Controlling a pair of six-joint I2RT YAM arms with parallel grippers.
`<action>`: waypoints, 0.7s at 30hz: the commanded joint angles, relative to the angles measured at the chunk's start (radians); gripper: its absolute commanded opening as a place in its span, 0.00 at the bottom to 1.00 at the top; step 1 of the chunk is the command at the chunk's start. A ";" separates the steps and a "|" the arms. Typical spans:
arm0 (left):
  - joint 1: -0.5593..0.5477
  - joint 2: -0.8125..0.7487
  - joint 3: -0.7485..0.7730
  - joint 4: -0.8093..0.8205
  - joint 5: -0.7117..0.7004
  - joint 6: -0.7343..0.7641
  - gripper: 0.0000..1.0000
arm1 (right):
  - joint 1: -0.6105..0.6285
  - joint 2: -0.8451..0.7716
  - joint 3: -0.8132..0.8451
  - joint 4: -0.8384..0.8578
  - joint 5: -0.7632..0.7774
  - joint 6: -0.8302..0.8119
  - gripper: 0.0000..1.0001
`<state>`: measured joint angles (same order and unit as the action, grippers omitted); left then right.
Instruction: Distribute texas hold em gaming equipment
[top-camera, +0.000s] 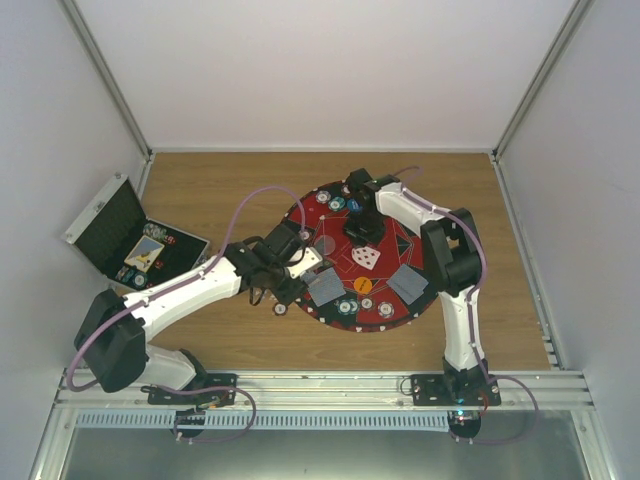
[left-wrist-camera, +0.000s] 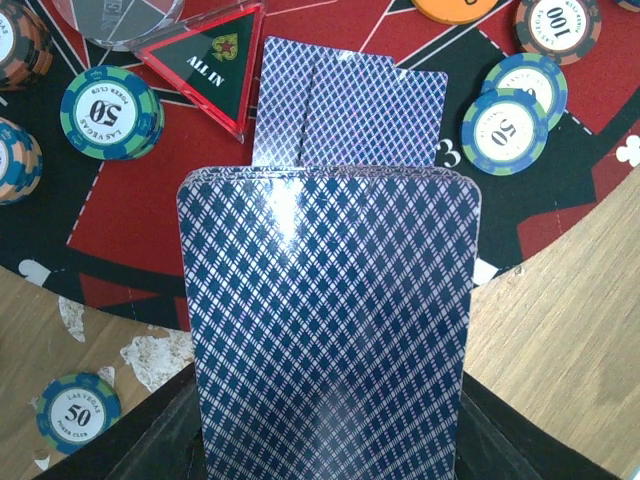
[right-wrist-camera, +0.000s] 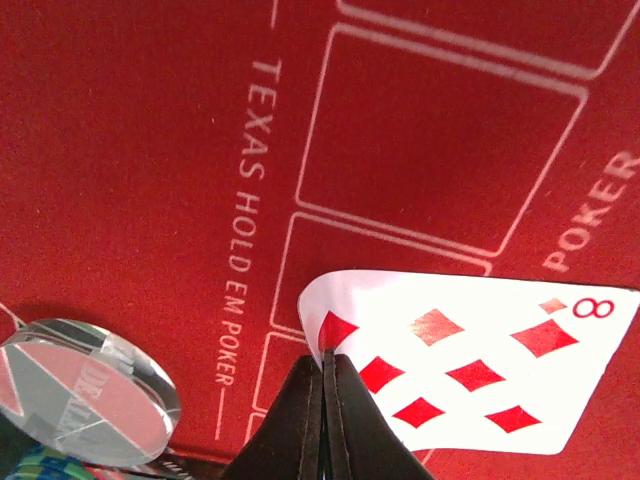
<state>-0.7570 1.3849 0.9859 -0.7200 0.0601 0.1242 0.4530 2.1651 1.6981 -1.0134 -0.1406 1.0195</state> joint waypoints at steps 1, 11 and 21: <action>0.005 -0.041 -0.014 0.048 0.010 0.003 0.54 | 0.011 -0.036 -0.028 0.026 -0.081 0.123 0.01; 0.005 -0.039 -0.017 0.049 -0.007 0.003 0.54 | 0.022 -0.053 -0.063 0.073 -0.120 0.205 0.00; 0.005 -0.025 -0.012 0.047 -0.007 0.006 0.54 | 0.024 -0.053 -0.073 0.114 -0.155 0.207 0.11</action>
<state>-0.7570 1.3628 0.9756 -0.7155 0.0593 0.1242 0.4675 2.1372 1.6398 -0.9169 -0.2722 1.2083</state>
